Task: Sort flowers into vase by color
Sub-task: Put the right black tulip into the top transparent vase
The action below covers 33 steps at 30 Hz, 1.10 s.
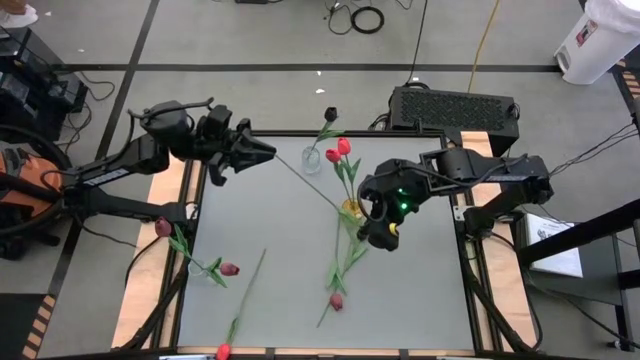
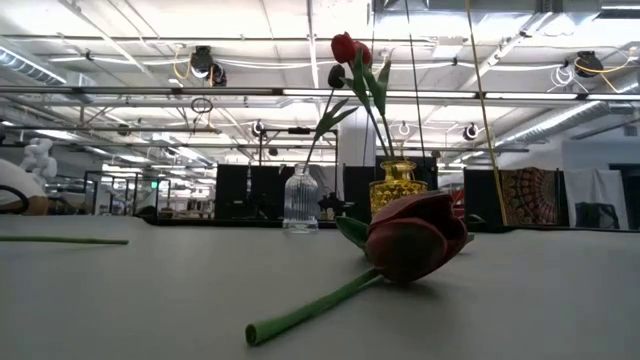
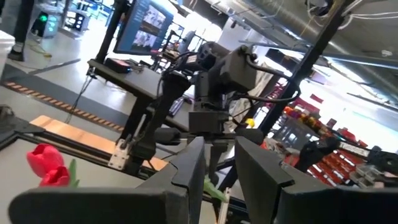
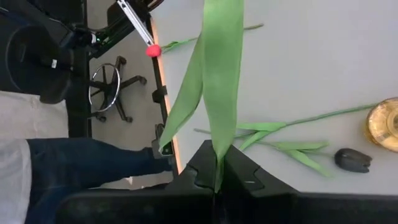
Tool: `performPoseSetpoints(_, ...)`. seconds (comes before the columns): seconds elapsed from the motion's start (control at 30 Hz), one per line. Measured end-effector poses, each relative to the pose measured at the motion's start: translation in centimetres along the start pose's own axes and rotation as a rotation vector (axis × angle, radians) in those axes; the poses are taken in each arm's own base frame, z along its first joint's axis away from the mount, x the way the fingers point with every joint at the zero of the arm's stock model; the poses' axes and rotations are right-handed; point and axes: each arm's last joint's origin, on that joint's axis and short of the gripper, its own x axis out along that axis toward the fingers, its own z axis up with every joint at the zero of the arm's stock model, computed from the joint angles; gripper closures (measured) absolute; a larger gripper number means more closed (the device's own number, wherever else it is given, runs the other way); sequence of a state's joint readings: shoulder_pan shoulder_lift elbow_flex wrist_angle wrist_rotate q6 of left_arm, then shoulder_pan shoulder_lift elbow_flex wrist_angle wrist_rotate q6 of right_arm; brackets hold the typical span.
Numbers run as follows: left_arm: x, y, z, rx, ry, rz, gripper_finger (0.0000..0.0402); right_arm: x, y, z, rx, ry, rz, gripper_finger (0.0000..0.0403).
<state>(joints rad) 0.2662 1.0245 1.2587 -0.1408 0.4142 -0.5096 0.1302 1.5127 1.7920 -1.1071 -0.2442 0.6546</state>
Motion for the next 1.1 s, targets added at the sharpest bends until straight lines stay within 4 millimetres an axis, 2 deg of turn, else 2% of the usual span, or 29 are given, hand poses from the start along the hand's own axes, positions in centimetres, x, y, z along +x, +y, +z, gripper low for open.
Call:
performPoseSetpoints(0.2,-0.1,0.4,0.2,0.045,-0.026,0.053,0.0307,0.1,0.3,-0.4,0.007,0.041,0.038,0.0403)
performPoseSetpoints(0.7,-0.1,0.4,0.2,0.019,-0.029,0.057,0.0307,0.1,0.4,-0.3,-0.027,0.035,0.039,0.0403)
performPoseSetpoints(1.1,1.2,0.3,-0.5,-0.047,0.010,0.029,0.0307,0.1,0.3,-0.3,-0.047,0.018,0.018,0.0403)
